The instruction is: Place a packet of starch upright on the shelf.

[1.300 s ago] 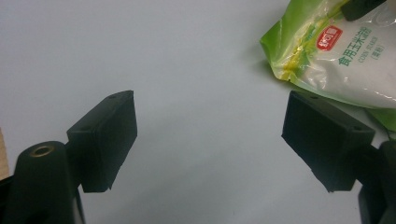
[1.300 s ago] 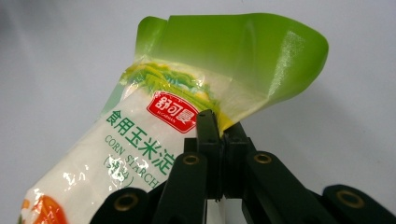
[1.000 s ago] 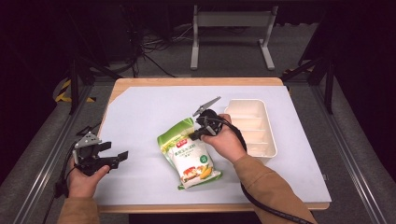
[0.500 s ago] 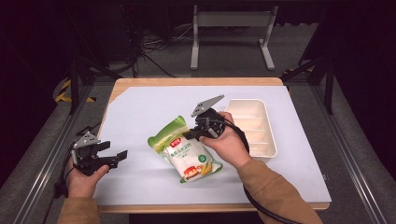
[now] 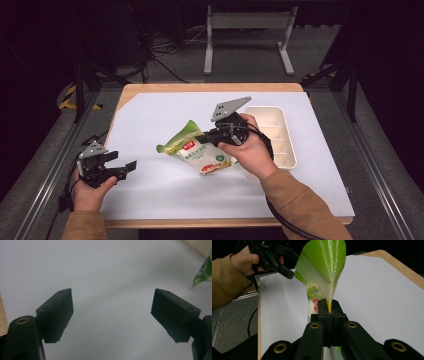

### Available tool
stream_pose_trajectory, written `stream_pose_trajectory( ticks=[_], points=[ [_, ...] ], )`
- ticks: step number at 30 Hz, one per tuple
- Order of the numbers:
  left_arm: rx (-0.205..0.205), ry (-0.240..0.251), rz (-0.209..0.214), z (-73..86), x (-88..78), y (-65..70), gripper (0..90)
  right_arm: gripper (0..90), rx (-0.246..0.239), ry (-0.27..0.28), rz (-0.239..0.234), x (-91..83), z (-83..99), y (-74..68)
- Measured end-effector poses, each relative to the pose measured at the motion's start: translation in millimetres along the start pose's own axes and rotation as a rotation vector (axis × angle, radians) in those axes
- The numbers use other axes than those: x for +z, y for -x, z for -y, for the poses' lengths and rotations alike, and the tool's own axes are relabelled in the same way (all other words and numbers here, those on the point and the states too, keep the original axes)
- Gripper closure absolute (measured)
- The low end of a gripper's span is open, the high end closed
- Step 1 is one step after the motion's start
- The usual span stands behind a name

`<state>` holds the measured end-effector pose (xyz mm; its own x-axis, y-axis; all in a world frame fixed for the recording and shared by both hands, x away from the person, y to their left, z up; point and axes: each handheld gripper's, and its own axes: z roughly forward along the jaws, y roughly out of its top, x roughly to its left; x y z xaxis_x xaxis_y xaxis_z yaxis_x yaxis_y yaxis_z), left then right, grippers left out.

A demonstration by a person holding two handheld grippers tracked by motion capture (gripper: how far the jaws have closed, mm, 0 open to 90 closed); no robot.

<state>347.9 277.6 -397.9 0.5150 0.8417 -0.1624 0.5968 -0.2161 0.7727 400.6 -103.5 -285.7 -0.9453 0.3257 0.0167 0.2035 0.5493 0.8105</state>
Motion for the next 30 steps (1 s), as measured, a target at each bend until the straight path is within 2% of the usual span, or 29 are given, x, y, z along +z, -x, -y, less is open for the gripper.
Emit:
stream_pose_trajectory(
  ticks=[13,20,24,30],
  points=[
    [0.002,-0.004,-0.001,-0.5,2.1,1.0,18.7,89.3,-0.01,0.102,0.004,-24.1,-11.2,4.9],
    [0.008,-0.011,0.002,-1.4,2.8,0.9,18.6,89.3,0.013,0.158,0.019,-36.7,-16.3,11.7],
    [0.013,-0.009,0.001,-1.7,3.9,0.9,18.7,89.3,0.014,0.165,0.018,-41.8,-20.3,18.1],
    [0.013,-0.014,0.002,-1.8,4.2,1.0,18.7,89.3,0.017,0.174,0.051,-53.1,-27.2,29.8]
  ],
)
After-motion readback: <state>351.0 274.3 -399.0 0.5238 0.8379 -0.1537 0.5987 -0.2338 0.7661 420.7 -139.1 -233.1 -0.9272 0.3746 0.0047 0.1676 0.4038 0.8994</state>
